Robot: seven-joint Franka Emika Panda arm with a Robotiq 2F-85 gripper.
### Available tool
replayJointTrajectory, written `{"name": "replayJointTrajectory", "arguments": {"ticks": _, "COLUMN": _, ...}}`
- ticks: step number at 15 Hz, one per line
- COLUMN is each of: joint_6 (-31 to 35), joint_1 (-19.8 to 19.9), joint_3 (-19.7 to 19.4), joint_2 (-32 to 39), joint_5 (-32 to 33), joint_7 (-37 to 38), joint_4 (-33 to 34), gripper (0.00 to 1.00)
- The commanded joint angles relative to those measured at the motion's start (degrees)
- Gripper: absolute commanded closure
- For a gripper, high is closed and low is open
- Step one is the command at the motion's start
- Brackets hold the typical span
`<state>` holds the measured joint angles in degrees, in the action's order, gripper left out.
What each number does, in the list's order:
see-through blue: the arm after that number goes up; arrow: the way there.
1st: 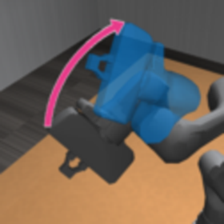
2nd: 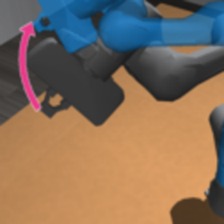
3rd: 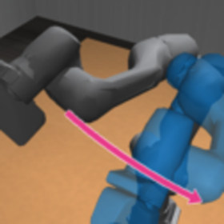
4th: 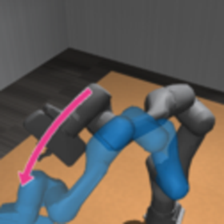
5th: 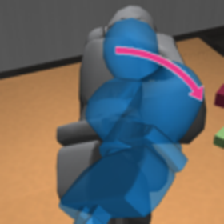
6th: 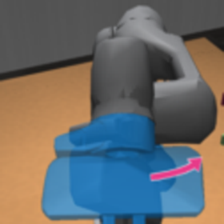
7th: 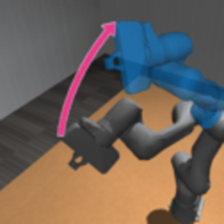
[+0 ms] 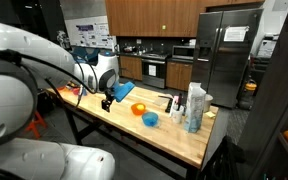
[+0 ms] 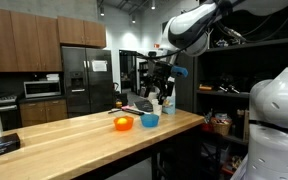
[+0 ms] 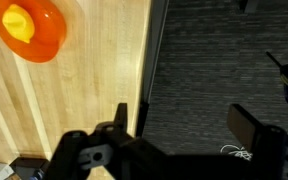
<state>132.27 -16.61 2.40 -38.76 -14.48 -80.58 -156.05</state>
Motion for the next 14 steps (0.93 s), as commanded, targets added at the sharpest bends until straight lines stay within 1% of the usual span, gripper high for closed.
{"name": "replayJointTrajectory", "arguments": {"ticks": 1, "joint_6": 0.1, "joint_1": -1.3, "joint_3": -3.4, "joint_2": -4.9, "joint_5": 1.1, "joint_7": -0.6, "joint_4": -2.1, "gripper": 0.0}}
{"name": "replayJointTrajectory", "arguments": {"ticks": 3, "joint_6": -0.3, "joint_1": -1.5, "joint_3": -5.2, "joint_2": -5.6, "joint_5": 0.8, "joint_7": -1.5, "joint_4": -2.2, "gripper": 0.0}}
{"name": "replayJointTrajectory", "arguments": {"ticks": 4, "joint_6": 0.1, "joint_1": -1.4, "joint_3": -4.0, "joint_2": -3.6, "joint_5": 1.2, "joint_7": 0.3, "joint_4": -1.3, "gripper": 0.0}}
{"name": "replayJointTrajectory", "arguments": {"ticks": 6, "joint_6": 0.1, "joint_1": -1.4, "joint_3": -4.5, "joint_2": -3.7, "joint_5": 1.1, "joint_7": 0.1, "joint_4": -1.4, "gripper": 0.0}}
{"name": "replayJointTrajectory", "arguments": {"ticks": 14, "joint_6": 0.1, "joint_1": -1.7, "joint_3": -4.4, "joint_2": -3.5, "joint_5": 1.1, "joint_7": 0.2, "joint_4": -1.4, "gripper": 0.0}}
